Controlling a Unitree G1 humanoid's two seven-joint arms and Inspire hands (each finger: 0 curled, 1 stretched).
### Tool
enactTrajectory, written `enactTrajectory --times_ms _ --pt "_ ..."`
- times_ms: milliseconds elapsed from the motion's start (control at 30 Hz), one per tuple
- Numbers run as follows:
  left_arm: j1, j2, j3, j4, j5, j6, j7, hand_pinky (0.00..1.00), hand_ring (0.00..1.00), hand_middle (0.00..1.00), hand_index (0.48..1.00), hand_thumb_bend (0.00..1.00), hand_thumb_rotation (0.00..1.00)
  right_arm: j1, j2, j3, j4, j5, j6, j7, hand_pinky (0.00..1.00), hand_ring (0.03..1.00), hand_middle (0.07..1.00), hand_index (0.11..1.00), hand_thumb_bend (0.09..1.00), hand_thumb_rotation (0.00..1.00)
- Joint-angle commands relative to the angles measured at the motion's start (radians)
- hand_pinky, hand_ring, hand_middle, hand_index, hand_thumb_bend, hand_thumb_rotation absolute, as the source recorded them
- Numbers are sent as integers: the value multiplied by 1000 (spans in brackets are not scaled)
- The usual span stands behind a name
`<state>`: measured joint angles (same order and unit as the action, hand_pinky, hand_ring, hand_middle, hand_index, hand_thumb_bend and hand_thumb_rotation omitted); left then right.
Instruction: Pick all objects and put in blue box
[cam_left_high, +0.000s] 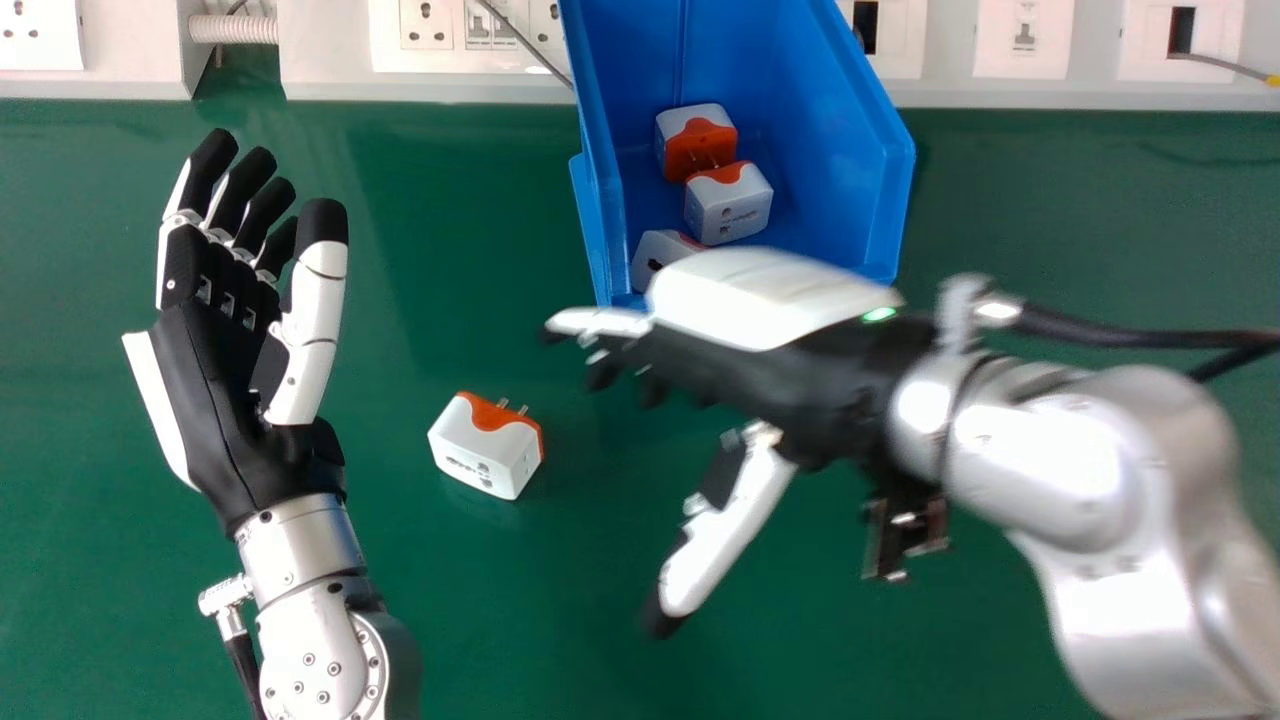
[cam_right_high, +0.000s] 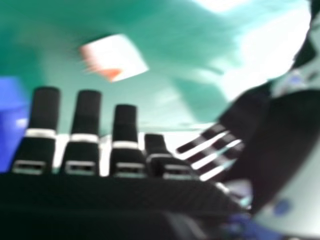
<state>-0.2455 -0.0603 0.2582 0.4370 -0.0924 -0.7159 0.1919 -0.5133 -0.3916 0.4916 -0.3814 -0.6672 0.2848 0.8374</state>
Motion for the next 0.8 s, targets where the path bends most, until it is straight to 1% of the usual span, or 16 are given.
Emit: enactTrajectory --times_ms 0,33,67,100,167,200,233,267,367,500,633,767 --pt "-3 4 -6 -23 13 -7 3 776 794 805 811 699 401 -56 39 23 82 5 -79 -78 673 770 852 921 1000 306" --pt "-4 4 -5 -24 13 -7 5 775 793 805 811 698 400 -70 57 37 135 -3 -114 -115 697 795 864 921 1000 298" --pt "-3 5 -5 -24 14 -9 5 775 793 805 811 698 400 -85 75 50 186 -13 -142 -149 697 795 864 921 1000 298" --pt "-3 6 -5 -24 14 -10 5 774 792 804 811 698 399 -94 86 57 221 -19 -163 -173 725 824 879 923 1000 292" --pt "-3 8 -4 -23 12 -18 1 774 792 804 811 698 399 -115 116 81 309 -42 -206 -239 725 824 879 923 1000 292" --pt "-3 9 -4 -21 11 -22 -1 776 794 806 810 697 398 -131 133 97 368 -54 -232 -276 752 857 897 926 1000 287" --pt "-4 10 -4 -19 10 -25 -3 776 794 806 810 697 398 -148 150 112 428 -66 -257 -310 752 857 897 926 1000 287" --pt "-5 10 -4 -16 10 -28 -5 780 797 808 811 697 397 -167 167 124 487 -73 -279 -340 776 885 917 931 1000 284" --pt "-8 10 -6 -11 8 -35 -9 784 805 813 814 696 394 -223 209 138 631 -85 -329 -410 829 942 958 945 1000 279" --pt "-10 14 -4 -8 6 -41 -14 786 808 815 815 694 388 -306 248 138 779 -96 -375 -478 857 970 979 952 1000 280" --pt "-13 20 2 0 16 -44 -10 789 815 817 816 692 384 -356 256 133 826 -100 -405 -525 884 985 989 955 1000 282" --pt "-20 21 1 11 31 -46 6 792 823 820 816 694 388 -393 271 152 894 -133 -439 -606 892 993 995 955 1000 293"
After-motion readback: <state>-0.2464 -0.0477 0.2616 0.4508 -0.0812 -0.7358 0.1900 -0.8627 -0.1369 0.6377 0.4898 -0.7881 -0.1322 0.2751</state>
